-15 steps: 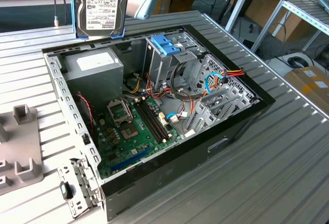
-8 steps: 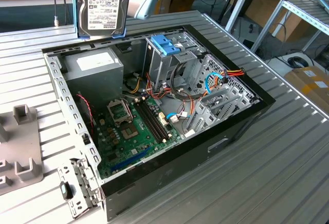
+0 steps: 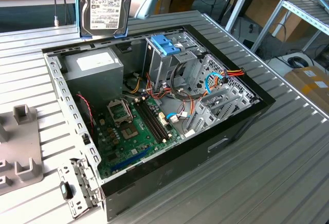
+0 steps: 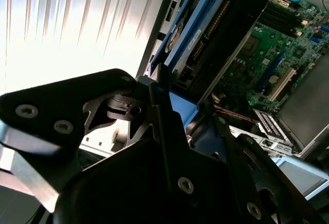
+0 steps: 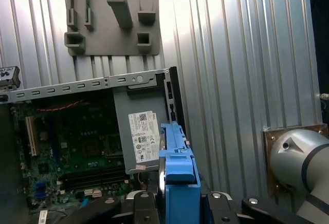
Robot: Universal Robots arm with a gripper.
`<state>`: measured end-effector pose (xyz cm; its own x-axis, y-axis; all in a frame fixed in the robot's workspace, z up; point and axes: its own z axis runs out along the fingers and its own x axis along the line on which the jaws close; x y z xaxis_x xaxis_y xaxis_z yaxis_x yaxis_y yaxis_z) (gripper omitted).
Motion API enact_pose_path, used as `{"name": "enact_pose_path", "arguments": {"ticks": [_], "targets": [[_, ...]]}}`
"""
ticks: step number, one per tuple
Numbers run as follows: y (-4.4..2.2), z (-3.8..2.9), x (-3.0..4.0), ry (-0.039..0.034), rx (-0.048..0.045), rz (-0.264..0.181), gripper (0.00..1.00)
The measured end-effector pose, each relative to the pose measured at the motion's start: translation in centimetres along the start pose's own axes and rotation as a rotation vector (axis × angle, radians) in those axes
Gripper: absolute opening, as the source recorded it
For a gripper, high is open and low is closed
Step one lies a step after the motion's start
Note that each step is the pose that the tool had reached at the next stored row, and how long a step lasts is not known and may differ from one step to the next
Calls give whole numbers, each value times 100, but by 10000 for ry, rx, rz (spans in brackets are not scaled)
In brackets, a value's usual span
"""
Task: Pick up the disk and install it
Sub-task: 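Pick up the disk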
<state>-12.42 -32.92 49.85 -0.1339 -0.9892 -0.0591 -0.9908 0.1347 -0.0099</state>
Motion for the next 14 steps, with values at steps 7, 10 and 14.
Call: {"name": "enact_pose_path", "arguments": {"ticks": [7,10,14], "targets": [[-60,2,-8,0,1,0,37],[-81,2,-11,1,0,0,37],[-105,3,-14,1,1,0,37]]}}
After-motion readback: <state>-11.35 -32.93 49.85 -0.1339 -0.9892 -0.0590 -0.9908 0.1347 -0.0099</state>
